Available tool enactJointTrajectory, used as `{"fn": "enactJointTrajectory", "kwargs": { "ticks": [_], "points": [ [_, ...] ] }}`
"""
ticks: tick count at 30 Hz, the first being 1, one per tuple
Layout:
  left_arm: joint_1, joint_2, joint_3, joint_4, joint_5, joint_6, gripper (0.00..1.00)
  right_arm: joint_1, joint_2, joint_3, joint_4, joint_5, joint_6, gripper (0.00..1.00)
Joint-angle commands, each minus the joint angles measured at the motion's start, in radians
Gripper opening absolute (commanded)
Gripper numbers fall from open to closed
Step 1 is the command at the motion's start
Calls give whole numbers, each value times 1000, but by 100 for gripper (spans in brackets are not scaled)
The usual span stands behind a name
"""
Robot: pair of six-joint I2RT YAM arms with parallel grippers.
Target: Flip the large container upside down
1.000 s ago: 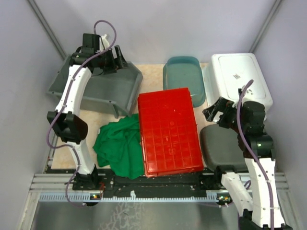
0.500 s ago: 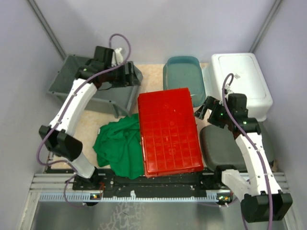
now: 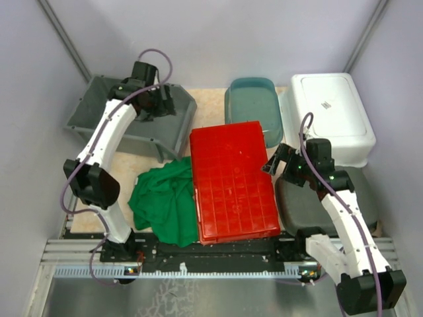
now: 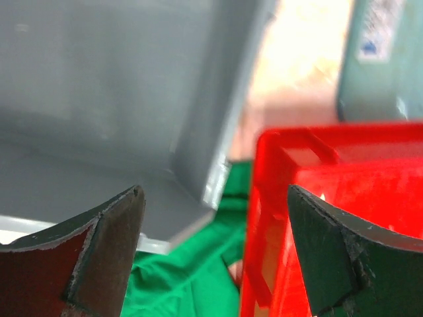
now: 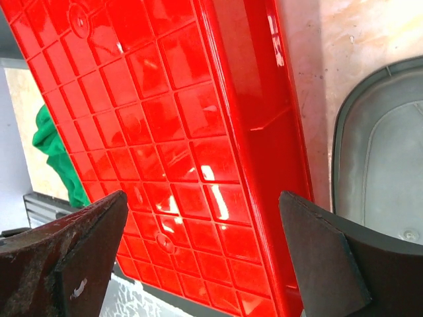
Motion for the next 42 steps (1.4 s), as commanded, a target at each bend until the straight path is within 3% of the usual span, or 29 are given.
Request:
{"fn": "enactJointTrajectory", "kwargs": {
  "ticks": [1, 9, 19, 25, 30, 33, 38, 42],
  "points": [
    [54, 53, 90, 32, -176, -96, 92, 6, -28, 8, 47, 1, 21, 97],
    [65, 232, 264, 136, -263, -229, 100, 7, -17, 58, 7, 18, -15, 97],
    [64, 316, 232, 454, -292, -420, 100, 7, -48, 56, -49, 31, -8, 97],
    [63, 458, 328, 438, -327, -517, 98, 7, -48, 56, -75, 44, -15, 97],
    [63, 550, 410, 466, -335, -513, 89, 7, -38, 63, -80, 51, -19, 97],
    [61, 546, 383, 482, -319, -492, 80, 6, -26, 60, -75, 63, -23, 97],
    [44, 468, 220, 512, -292, -390, 57, 7, 1, 63, -46, 57, -20, 97],
    [38, 410, 70, 534, -207, -304, 49, 7, 28, 56, -15, 48, -19, 98]
  ]
}}
